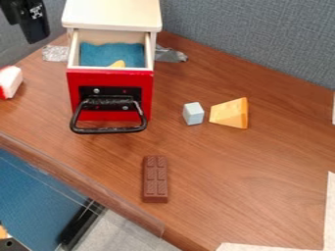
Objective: Close the drawer
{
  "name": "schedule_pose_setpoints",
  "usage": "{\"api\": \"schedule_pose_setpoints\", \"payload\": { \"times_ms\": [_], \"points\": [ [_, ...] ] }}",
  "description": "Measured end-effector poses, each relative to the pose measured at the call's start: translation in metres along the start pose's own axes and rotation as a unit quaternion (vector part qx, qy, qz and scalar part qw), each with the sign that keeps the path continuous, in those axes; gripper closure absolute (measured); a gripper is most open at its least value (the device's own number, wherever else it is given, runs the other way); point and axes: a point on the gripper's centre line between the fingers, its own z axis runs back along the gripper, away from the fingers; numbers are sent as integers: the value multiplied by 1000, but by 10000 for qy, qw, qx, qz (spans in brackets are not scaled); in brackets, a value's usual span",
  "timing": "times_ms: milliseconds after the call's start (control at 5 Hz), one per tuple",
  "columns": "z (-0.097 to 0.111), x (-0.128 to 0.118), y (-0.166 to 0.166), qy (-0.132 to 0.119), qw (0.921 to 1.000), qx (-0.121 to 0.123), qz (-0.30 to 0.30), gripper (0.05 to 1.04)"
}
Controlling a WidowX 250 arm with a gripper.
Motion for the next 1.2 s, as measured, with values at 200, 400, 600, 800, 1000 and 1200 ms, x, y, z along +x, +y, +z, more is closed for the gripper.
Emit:
{"api": "schedule_pose_setpoints", "payload": {
  "times_ms": [200, 400, 600, 800, 1000, 1200],
  "points": [
    [-11, -4, -4, 84, 9999, -127, -10, 83],
    [-39, -17, -47, 168, 9972, -346, -642, 84],
    [-68, -35, -74, 199, 9959, -331, -815, 84],
    [-93, -52, -108, 274, 9919, -455, -1154, 84],
    [-104, -60, -125, 258, 9889, -559, -1351, 84],
    [-104, -61, -142, 105, 9828, -869, -1623, 84]
  ]
}}
